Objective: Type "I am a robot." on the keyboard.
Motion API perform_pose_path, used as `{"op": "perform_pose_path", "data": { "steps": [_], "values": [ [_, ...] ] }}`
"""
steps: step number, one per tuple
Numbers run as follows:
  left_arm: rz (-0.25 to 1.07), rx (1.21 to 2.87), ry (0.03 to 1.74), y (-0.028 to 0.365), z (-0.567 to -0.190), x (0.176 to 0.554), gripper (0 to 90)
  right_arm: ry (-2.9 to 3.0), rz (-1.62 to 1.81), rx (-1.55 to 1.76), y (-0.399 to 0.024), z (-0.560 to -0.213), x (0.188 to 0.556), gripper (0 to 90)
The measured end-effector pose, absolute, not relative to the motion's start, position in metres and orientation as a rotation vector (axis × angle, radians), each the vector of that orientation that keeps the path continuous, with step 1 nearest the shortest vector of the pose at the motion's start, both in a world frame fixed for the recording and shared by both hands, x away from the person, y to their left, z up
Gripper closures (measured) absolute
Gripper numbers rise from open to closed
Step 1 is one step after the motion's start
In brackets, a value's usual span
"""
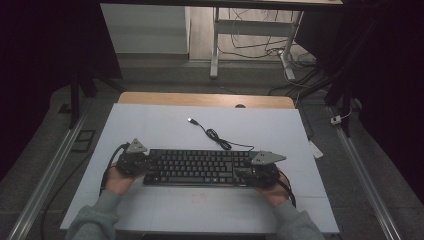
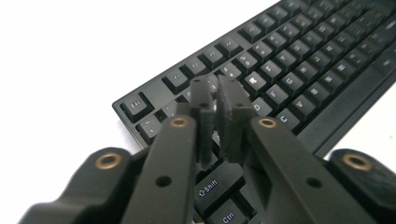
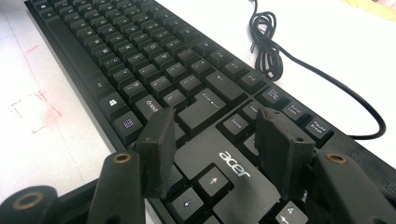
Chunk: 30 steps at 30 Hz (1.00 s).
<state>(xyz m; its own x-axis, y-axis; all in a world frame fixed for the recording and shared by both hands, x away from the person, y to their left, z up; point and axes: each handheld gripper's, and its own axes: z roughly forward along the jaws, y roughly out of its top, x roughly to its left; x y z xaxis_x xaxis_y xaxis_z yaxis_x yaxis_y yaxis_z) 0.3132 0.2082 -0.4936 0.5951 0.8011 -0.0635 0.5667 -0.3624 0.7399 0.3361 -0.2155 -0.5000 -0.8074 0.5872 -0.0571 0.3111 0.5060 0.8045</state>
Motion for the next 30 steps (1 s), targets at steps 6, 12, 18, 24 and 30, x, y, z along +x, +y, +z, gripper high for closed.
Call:
{"op": "perform_pose_path", "data": {
  "steps": [6,12,18,24,30],
  "values": [
    [0.392,2.022,1.112,0.215,-0.491,0.313,59.0,2.427,1.203,0.749,-0.217,-0.499,0.337,48.4],
    [0.384,1.994,1.140,0.218,-0.490,0.314,42.9,2.426,1.205,0.745,-0.217,-0.499,0.336,48.3],
    [0.357,1.994,1.118,0.215,-0.488,0.313,38.9,2.428,1.204,0.745,-0.217,-0.499,0.337,48.2],
    [0.341,1.997,1.086,0.209,-0.485,0.311,37.9,2.428,1.203,0.745,-0.217,-0.499,0.337,48.2],
    [0.323,2.000,1.046,0.202,-0.480,0.308,37.6,2.427,1.203,0.745,-0.217,-0.499,0.337,48.2]
  ]
}}
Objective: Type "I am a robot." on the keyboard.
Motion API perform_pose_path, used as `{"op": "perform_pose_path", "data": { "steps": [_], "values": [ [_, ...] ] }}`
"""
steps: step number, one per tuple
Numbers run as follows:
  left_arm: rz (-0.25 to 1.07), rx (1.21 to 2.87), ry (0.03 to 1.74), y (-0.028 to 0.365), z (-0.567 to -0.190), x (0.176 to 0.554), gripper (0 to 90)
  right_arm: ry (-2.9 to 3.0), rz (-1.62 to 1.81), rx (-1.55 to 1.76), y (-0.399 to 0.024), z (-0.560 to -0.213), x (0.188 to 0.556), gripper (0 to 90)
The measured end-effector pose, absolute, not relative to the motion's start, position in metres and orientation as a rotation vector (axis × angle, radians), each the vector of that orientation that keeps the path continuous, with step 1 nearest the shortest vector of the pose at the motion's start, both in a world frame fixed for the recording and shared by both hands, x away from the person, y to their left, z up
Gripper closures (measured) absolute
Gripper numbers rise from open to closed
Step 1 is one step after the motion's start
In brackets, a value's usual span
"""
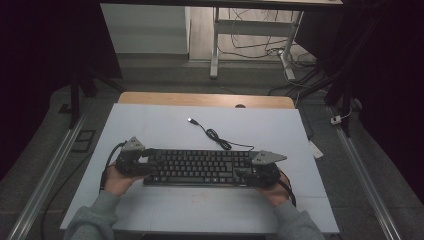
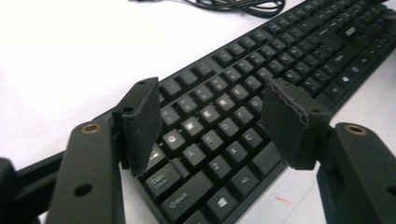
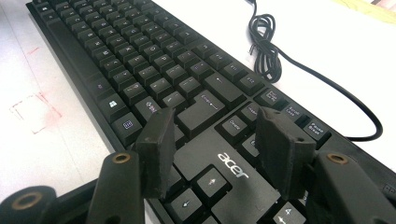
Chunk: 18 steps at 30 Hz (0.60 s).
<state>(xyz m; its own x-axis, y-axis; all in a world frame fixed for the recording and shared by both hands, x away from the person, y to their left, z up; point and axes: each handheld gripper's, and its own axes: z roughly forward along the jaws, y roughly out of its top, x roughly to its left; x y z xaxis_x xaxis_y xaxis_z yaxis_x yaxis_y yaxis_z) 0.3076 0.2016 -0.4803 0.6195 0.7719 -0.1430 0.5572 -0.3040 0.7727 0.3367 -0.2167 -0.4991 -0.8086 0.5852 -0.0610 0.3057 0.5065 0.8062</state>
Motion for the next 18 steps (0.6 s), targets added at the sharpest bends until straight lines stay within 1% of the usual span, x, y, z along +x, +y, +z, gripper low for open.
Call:
{"op": "perform_pose_path", "data": {
  "steps": [18],
  "values": [
    [0.249,2.048,0.933,0.170,-0.477,0.301,37.0,2.424,1.200,0.747,-0.217,-0.499,0.337,48.2]
  ]
}}
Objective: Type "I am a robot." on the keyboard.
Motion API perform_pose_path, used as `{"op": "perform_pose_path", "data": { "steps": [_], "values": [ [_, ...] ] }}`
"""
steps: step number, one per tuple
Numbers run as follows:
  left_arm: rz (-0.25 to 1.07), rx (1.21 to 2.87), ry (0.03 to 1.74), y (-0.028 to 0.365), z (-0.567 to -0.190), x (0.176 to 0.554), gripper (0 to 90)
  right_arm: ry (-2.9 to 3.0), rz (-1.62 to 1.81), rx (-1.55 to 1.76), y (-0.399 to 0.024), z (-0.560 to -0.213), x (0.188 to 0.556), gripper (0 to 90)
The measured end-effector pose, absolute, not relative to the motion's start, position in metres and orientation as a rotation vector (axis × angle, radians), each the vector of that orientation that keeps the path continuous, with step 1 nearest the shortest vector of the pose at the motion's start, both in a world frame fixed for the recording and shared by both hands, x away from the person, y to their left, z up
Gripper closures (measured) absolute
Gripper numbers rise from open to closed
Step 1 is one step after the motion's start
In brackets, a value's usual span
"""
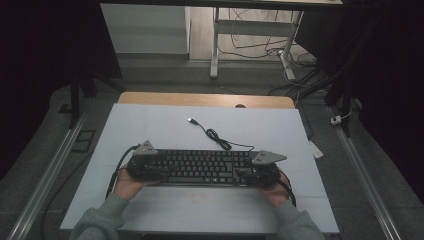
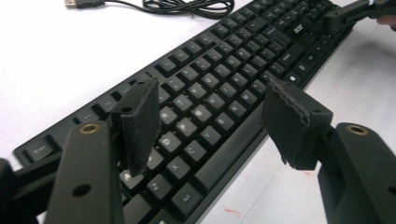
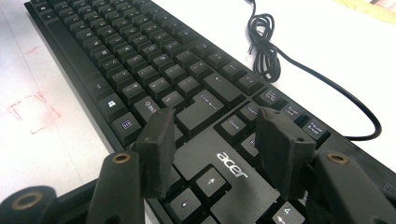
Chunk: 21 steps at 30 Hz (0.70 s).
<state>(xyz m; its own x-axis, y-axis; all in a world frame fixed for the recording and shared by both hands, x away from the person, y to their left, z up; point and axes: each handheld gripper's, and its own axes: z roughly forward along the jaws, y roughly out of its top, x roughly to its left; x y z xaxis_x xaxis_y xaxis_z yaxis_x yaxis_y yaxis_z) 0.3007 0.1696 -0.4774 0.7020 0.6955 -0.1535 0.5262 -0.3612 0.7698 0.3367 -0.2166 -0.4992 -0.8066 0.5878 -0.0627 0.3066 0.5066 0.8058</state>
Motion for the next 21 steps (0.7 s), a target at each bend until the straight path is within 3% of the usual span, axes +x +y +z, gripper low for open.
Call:
{"op": "perform_pose_path", "data": {
  "steps": [15,18,21],
  "values": [
    [0.218,2.132,0.893,0.143,-0.489,0.298,37.8,2.427,1.195,0.748,-0.216,-0.500,0.337,48.2],
    [0.214,2.152,0.885,0.139,-0.492,0.298,39.8,2.426,1.200,0.749,-0.216,-0.501,0.337,48.2],
    [0.211,2.187,0.850,0.135,-0.495,0.297,49.1,2.428,1.198,0.753,-0.216,-0.501,0.337,48.2]
  ]
}}
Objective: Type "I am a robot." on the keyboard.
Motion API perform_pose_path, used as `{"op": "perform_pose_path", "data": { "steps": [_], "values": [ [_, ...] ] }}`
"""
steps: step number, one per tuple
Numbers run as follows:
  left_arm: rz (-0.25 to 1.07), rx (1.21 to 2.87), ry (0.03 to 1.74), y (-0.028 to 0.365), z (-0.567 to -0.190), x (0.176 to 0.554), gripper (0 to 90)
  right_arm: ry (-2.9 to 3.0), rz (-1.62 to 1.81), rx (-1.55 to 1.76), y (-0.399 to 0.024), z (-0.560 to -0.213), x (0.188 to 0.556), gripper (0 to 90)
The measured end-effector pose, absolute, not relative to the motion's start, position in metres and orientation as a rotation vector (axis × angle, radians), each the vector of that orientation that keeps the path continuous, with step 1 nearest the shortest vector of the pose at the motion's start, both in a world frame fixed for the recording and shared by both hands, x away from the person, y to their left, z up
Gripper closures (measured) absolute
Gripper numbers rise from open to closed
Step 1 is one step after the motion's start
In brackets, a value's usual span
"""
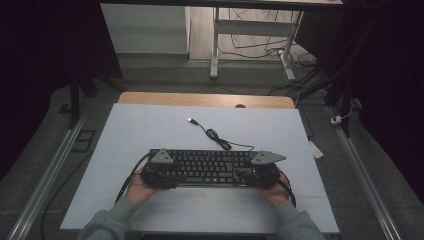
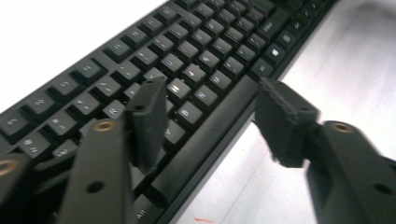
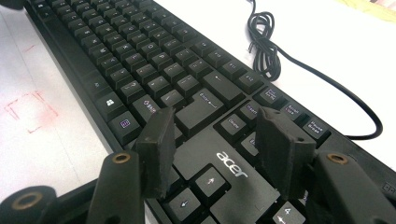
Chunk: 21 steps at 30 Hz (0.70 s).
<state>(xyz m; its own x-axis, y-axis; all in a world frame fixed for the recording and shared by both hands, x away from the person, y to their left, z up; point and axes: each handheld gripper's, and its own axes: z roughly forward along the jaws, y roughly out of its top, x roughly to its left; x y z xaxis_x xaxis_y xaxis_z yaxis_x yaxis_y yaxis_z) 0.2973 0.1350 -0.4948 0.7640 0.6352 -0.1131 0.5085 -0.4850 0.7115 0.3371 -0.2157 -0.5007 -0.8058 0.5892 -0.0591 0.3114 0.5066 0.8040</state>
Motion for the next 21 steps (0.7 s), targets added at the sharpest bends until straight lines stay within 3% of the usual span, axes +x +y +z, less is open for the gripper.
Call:
{"op": "perform_pose_path", "data": {
  "steps": [6,9,21],
  "values": [
    [0.212,2.236,0.825,0.130,-0.500,0.297,77.8,2.428,1.195,0.750,-0.215,-0.501,0.337,48.2],
    [0.216,2.247,0.827,0.130,-0.502,0.298,86.7,2.429,1.193,0.749,-0.215,-0.501,0.337,48.2],
    [0.221,2.282,0.834,0.126,-0.511,0.300,88.7,2.433,1.191,0.745,-0.215,-0.502,0.337,48.2]
  ]
}}
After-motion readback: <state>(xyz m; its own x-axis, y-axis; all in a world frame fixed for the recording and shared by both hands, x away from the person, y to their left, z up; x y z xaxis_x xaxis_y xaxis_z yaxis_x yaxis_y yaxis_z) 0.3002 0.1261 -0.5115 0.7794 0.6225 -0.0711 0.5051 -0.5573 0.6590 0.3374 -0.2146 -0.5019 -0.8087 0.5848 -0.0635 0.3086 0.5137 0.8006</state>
